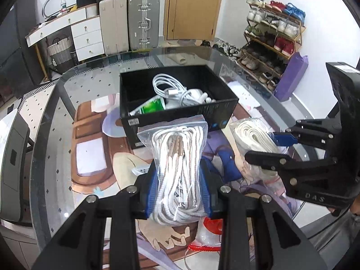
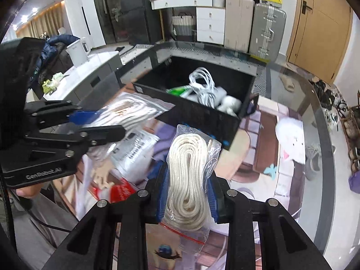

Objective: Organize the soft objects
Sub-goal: 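Grasp a bagged white cable with the left gripper while the right gripper grasps another bagged cable, then carry both bagged cables over the black box and lower them inside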

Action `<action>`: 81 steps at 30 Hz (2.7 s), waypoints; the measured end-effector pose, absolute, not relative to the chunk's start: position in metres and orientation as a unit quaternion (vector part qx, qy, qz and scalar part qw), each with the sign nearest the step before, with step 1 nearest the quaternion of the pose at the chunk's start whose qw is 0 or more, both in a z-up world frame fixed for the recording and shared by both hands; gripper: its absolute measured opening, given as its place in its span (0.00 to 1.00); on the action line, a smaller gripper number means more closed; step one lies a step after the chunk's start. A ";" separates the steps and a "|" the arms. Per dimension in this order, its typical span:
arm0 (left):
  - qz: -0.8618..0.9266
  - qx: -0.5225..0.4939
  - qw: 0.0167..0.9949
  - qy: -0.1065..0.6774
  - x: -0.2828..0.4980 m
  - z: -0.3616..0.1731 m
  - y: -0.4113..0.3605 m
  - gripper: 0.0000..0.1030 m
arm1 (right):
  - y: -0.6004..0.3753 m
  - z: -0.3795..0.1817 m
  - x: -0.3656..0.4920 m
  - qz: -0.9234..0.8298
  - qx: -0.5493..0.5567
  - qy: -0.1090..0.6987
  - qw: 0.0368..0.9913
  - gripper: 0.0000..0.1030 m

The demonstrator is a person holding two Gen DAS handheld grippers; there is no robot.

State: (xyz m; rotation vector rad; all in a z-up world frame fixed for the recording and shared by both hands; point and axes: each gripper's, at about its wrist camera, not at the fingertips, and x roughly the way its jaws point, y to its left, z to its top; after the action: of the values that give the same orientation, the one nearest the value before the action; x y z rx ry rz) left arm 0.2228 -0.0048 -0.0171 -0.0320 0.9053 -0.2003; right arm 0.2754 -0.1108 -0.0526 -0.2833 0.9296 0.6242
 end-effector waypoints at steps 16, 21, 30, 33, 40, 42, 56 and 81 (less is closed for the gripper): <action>-0.088 -0.028 0.918 0.386 0.229 0.015 0.006 0.31 | -0.106 0.008 0.277 0.292 -0.095 0.369 0.877 0.30; -0.076 -0.031 0.930 0.359 0.241 0.028 0.011 0.31 | -0.103 0.021 0.287 0.281 -0.094 0.348 0.890 0.30; -0.070 -0.065 0.936 0.338 0.274 0.029 0.024 0.31 | -0.095 0.029 0.318 0.257 -0.084 0.323 0.907 0.30; -0.068 -0.067 0.937 0.335 0.284 0.024 0.022 0.31 | -0.091 0.028 0.325 0.254 -0.080 0.322 0.909 0.29; -0.060 -0.069 0.934 0.346 0.303 0.011 0.024 0.31 | -0.085 0.016 0.353 0.237 -0.071 0.329 0.911 0.29; -0.057 -0.069 0.934 0.346 0.306 0.008 0.025 0.31 | -0.085 0.012 0.358 0.237 -0.069 0.331 0.911 0.29; -0.040 -0.064 0.929 0.362 0.318 -0.005 0.029 0.31 | -0.078 -0.014 0.390 0.225 -0.074 0.349 0.907 0.30; -0.037 -0.069 0.920 0.385 0.324 -0.022 0.025 0.32 | -0.080 -0.057 0.408 0.227 -0.079 0.396 0.886 0.30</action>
State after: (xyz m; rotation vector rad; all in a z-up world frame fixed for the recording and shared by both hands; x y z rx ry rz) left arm 0.3242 0.0250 -0.0216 -0.1416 0.7904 -0.0770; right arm 0.4082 -0.0804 -0.0566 -0.1636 0.8243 0.4721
